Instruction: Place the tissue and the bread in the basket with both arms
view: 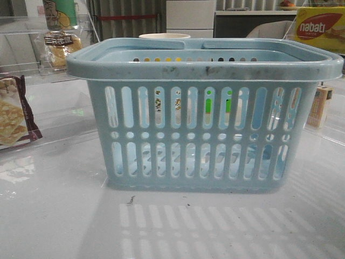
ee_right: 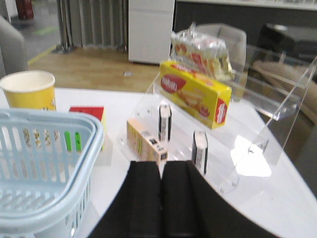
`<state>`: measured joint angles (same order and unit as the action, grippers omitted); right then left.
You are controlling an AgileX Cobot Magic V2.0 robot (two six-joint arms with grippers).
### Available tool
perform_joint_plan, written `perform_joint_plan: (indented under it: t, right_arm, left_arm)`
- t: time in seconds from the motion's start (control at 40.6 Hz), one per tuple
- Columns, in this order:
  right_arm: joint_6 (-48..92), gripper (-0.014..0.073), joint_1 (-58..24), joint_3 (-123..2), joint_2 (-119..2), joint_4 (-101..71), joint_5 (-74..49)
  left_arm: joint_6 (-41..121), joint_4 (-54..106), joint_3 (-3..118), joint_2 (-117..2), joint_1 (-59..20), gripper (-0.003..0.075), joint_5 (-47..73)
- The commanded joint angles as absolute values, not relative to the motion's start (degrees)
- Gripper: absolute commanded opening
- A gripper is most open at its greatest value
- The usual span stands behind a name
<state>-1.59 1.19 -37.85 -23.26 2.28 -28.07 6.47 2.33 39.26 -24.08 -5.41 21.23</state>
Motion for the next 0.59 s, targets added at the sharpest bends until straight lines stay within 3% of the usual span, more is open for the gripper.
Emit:
perform_joint_plan:
  t: [0.0,0.148,0.419,0.493,0.567]
  right_arm:
    - [-1.6,0.0055,1.4,-39.8,-28.1,2.9,-27.2]
    - [-1.6,0.0055,1.4,-39.8,-33.8,2.9,-31.8]
    - [-1.6,0.0061,1.4,-39.8,-43.3,2.9,-35.9]
    - [-1.6,0.0111,1.4,-39.8,-45.2,2.9,-36.0]
    - [-1.6,0.0257,1.4,-39.8,-46.9,2.9,-35.9]
  left_arm:
    - [6.1,2.9,41.3,-27.7,-5.6,0.009,21.7]
    - [6.1,2.9,41.2,-32.1,-5.6,0.009,29.3]
    - [6.1,3.1,40.7,-39.4,-5.6,0.0105,30.9]
    - [6.1,3.1,40.7,-40.6,-5.6,0.0192,31.0]
    - [6.1,3.1,40.7,-41.7,-5.6,0.0363,31.0]
